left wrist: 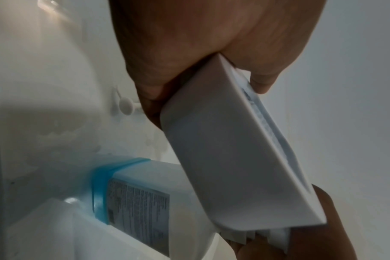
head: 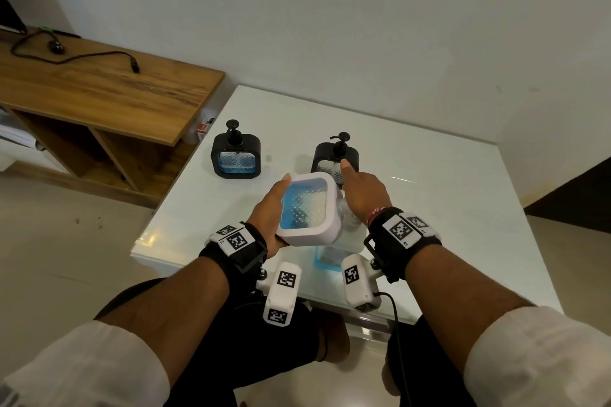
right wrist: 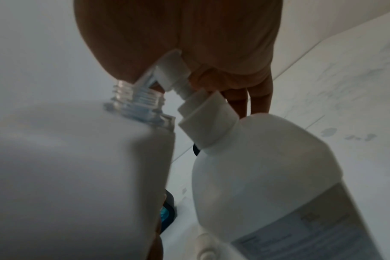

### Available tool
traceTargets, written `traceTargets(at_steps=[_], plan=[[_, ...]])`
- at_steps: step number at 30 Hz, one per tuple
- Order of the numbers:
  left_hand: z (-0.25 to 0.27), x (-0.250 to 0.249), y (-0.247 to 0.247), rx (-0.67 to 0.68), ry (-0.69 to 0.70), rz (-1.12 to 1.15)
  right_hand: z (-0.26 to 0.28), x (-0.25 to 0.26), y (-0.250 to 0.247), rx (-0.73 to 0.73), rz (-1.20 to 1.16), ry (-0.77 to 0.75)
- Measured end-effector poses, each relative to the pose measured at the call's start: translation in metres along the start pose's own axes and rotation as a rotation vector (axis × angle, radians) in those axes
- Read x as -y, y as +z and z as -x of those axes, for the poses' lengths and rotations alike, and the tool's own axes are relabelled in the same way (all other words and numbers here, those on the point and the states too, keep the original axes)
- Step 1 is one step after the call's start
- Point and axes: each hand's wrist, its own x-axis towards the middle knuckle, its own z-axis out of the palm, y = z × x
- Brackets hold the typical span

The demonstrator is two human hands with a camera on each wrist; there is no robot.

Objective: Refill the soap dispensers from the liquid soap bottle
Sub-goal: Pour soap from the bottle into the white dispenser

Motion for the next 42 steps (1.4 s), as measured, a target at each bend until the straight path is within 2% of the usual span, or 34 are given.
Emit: traceTargets(at_steps=[5,11,18,23,28,32,36,42], plan=[[0.004,0.002,0.003,0.048,0.014,0.079,0.001,0.001,0.000,-0.009,-0.041,-0.015],[0.003,0.003,0.002,0.083,0.008,0.127,-0.005,0.006,0.003,0.057,-0.025,-0.046],[0.001,0.007,0.003,0.086,-0.031,0.074,-0.009,0.007,0.005,0.063,-0.056,-0.019],[0.000,0.009,0.002,0.069,-0.050,0.068,-0.005,0.003,0.009,0.086,-0.063,0.061],[0.005,0.008,0.007,0.096,-0.030,0.076,-0.005,0.003,0.004,0.115,-0.173,0.045],[0.006,0.006,0.004,0.097,-0.030,0.070,-0.007,0.004,0.004,0.085,-0.265,0.053],[0.008,0.005,0.006,0.095,-0.033,0.061,-0.010,-0.002,0.007,0.064,-0.185,0.129],[0.012,0.004,0.007,0.086,-0.034,0.064,-0.010,-0.001,0.004,0.111,-0.128,0.057]])
